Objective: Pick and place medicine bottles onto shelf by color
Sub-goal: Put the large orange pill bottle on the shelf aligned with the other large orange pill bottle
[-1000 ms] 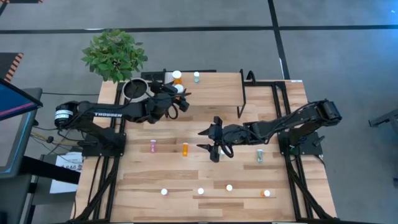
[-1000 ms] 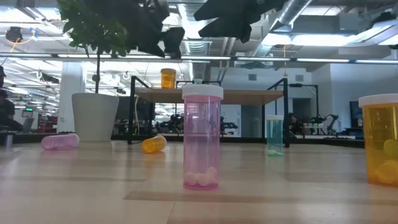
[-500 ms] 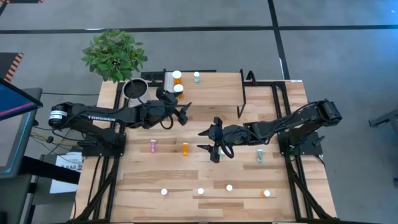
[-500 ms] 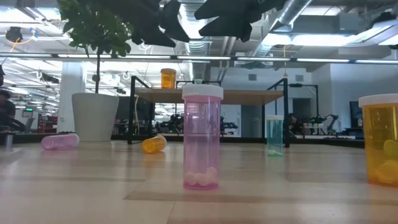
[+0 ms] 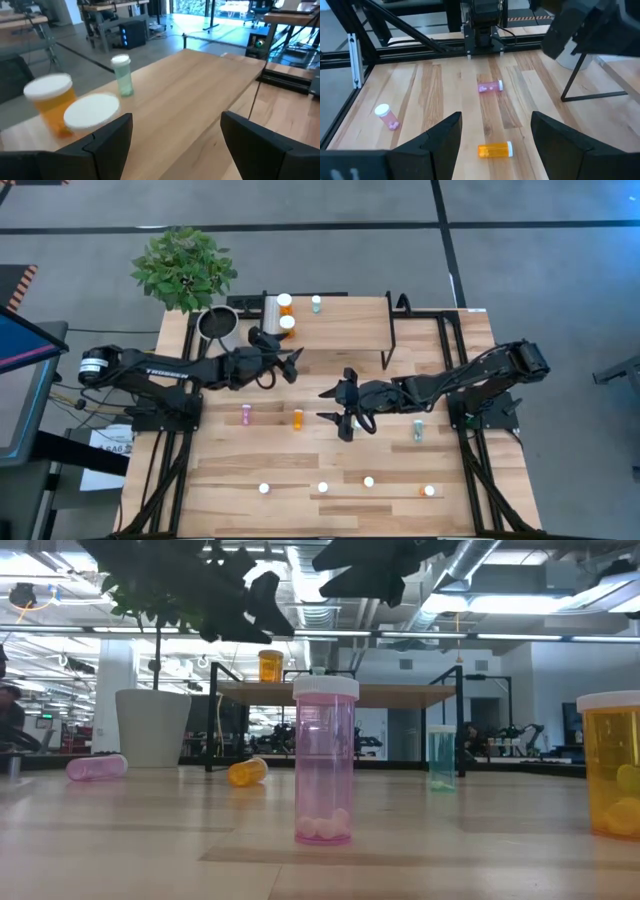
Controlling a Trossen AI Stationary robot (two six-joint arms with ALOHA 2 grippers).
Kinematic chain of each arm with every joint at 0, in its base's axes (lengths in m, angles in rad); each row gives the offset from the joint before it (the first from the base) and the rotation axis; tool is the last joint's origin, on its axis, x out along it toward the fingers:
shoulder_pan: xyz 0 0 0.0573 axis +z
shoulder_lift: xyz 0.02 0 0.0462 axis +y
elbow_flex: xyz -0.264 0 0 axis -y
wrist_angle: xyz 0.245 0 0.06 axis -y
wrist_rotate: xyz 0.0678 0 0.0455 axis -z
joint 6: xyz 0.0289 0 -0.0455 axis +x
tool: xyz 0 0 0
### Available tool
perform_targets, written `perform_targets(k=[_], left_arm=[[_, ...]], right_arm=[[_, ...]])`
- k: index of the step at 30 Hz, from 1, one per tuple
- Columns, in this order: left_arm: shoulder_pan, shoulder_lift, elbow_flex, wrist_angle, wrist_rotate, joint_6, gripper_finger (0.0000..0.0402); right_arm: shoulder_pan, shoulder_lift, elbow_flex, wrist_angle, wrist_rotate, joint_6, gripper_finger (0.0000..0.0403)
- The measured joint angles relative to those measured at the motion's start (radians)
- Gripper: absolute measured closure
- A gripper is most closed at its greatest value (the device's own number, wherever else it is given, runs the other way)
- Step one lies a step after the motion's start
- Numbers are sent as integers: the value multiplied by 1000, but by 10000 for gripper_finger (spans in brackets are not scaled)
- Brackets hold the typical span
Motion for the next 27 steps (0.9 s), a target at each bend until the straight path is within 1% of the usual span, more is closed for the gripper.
perform_targets(k=[6,11,14,16,21,27], left_arm=[[64,18,-8,14,92,-30,111],[92,70,-7,32,107,-52,111],[92,99,-6,52,88,-56,111],[90,118,-5,72,56,-57,111],[73,127,-4,73,-4,-59,111],[59,127,-5,73,-9,-61,111]], right_arm=[[0,0,0,7,0,-2,143],[0,-1,0,7,0,-2,143],[0,-1,0,5,0,-4,143],[0,-1,0,5,0,-6,143],[0,-1,0,2,0,-6,143],[0,-1,0,1,0,-7,143]])
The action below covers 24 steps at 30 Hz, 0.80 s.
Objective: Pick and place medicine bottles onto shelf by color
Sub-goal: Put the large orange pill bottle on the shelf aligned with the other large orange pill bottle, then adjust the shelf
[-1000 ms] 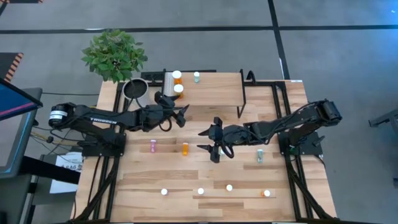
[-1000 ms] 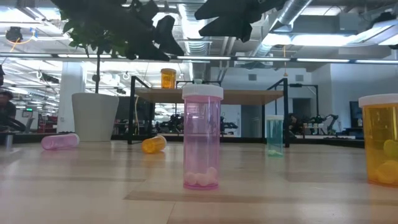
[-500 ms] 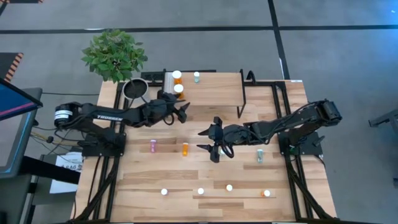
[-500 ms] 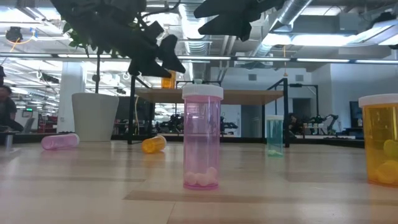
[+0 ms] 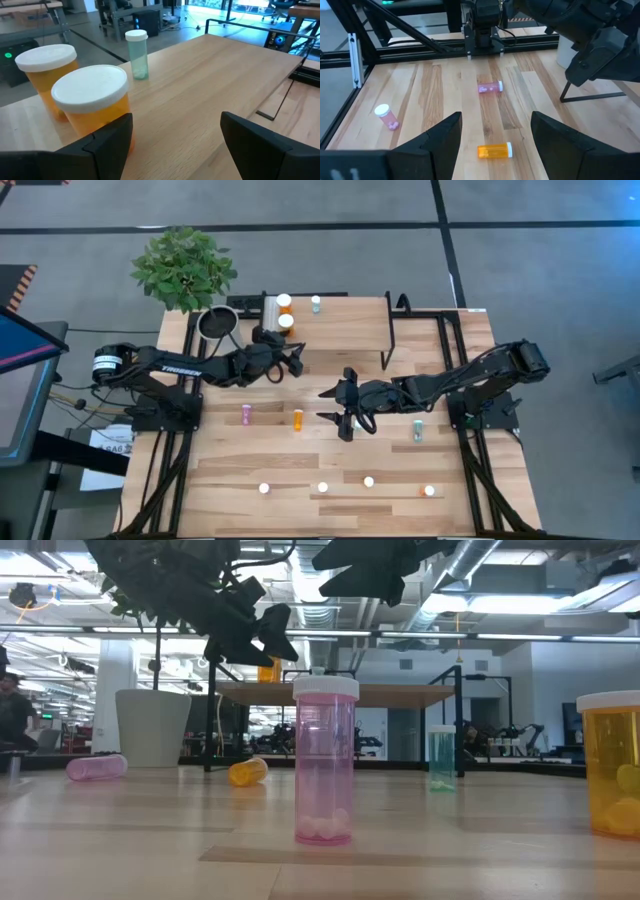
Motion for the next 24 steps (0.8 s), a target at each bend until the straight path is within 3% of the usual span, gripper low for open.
perform_targets(k=[15,24], left_arm=[[-27,0,-1,-2,-42,3,111],[-29,2,22,58,39,65,111]], right_arm=[[0,0,0,0,0,-1,143],[0,0,0,0,0,-1,143]])
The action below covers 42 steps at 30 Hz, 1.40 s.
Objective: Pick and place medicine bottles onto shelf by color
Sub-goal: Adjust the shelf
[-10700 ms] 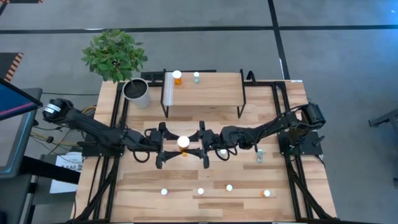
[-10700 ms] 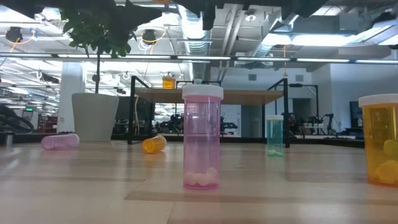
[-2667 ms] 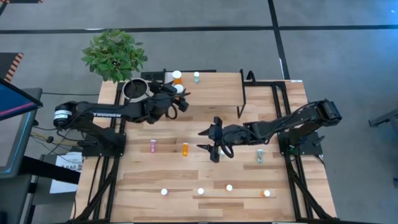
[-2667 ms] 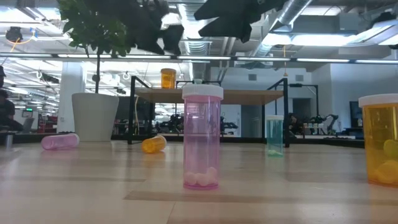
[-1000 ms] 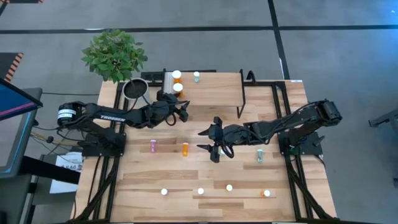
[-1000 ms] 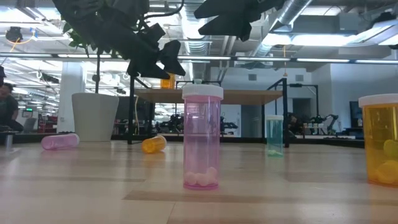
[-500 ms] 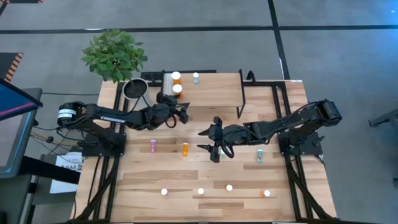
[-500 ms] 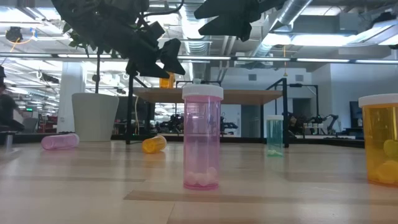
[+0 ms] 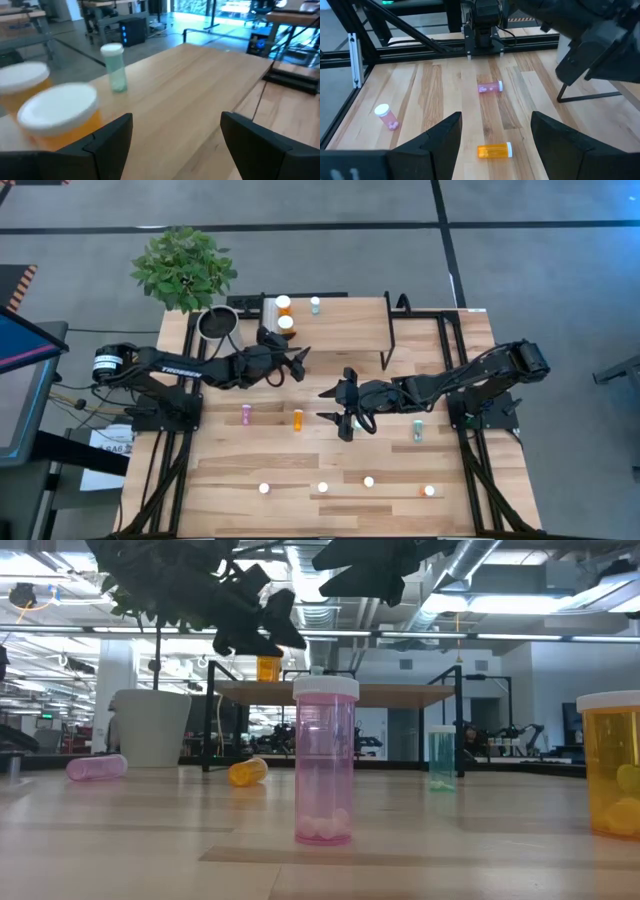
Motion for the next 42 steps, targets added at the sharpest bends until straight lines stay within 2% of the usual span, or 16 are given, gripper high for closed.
perform_targets(k=[6,14,22,27,33,42], left_arm=[[-41,-28,27,3,30,50,111],[-166,-238,9,-34,-49,122,111],[-359,-425,-164,-50,-193,93,111],[-429,-467,-267,-113,-196,-16,111],[-395,-468,-301,-324,-304,-125,111],[-277,-463,-301,-511,-327,-227,111]], right_arm=[[1,0,0,-3,0,-2,143],[9,0,0,-31,0,1,143],[9,0,0,-18,0,1,143],[6,0,0,-12,0,1,143],[6,0,0,-3,0,-3,143],[6,0,0,-6,0,-8,143]])
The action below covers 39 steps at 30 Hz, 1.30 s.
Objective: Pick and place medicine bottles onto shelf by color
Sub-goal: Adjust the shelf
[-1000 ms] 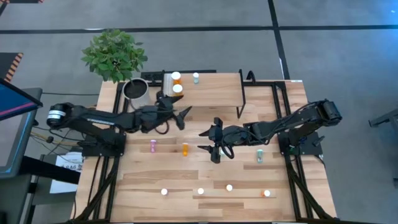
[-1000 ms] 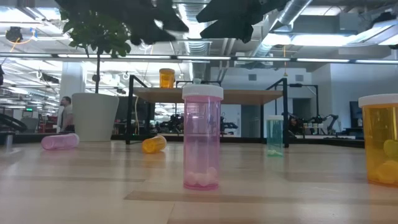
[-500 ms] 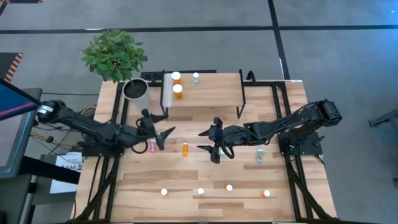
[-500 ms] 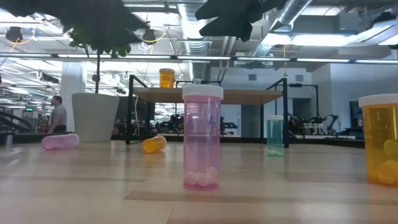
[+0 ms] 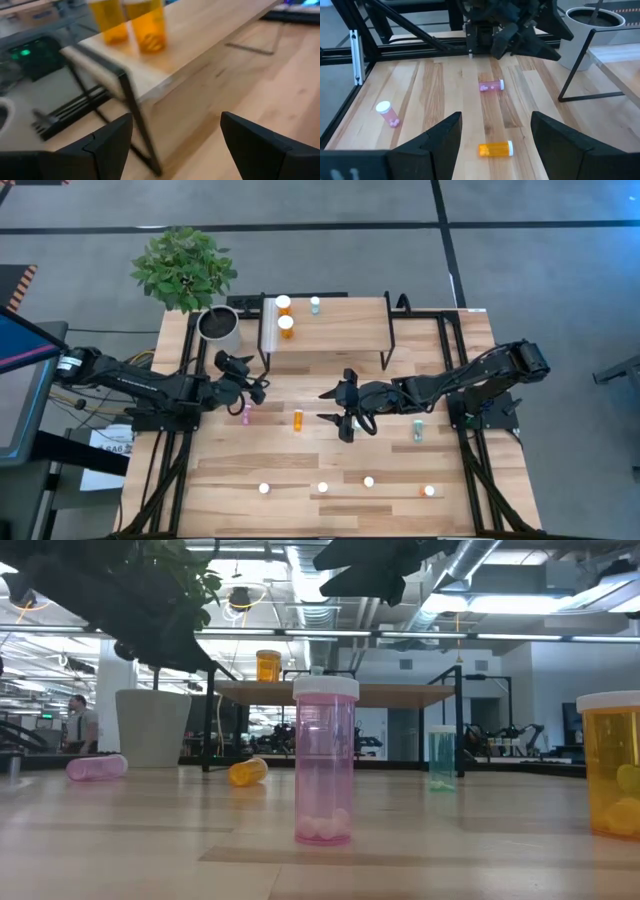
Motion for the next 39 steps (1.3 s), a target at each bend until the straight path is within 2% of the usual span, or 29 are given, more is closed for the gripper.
perform_targets(k=[5,11,21,39], left_arm=[[38,0,0,-7,-5,-3,111],[71,5,0,-8,-76,-3,111],[129,6,0,-8,-101,-28,111],[210,6,1,-8,-98,-37,111]], right_arm=[[0,0,0,-1,0,-2,143],[0,0,0,-1,0,-2,143],[0,0,0,0,0,-1,143],[0,0,0,0,0,1,143]])
